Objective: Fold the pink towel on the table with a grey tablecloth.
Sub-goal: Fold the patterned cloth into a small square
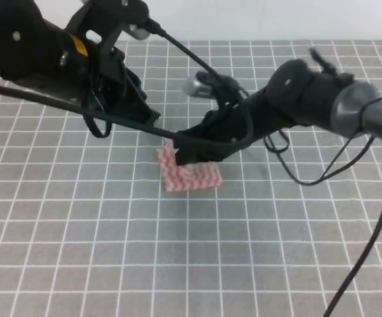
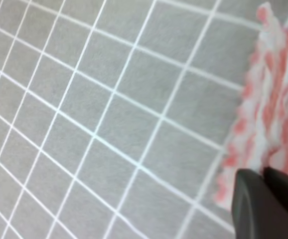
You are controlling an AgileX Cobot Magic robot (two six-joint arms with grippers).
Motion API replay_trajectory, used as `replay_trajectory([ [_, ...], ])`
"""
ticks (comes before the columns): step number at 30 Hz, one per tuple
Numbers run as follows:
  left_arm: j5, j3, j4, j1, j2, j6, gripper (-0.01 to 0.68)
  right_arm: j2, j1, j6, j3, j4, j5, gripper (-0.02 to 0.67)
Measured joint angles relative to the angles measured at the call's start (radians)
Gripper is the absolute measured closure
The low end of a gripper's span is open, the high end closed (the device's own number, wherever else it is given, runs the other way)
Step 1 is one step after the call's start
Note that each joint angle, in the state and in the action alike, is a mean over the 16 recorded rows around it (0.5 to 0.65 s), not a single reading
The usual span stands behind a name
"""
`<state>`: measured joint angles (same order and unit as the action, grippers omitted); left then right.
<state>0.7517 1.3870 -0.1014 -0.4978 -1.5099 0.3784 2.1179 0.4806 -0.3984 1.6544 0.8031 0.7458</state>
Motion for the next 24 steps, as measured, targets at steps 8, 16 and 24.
replay_trajectory([
  [8,0.051,0.0,-0.02,0.0,0.011,0.004,0.673,0.035,0.036,0.005,0.0,0.025,-0.048,0.661],
  [16,0.064,0.0,-0.058,0.0,0.012,0.011,0.673,0.062,0.042,-0.002,0.002,0.077,-0.054,0.57],
  [24,0.077,0.0,-0.086,0.0,0.015,0.015,0.673,0.064,0.029,-0.062,0.015,0.116,-0.008,0.473],
])
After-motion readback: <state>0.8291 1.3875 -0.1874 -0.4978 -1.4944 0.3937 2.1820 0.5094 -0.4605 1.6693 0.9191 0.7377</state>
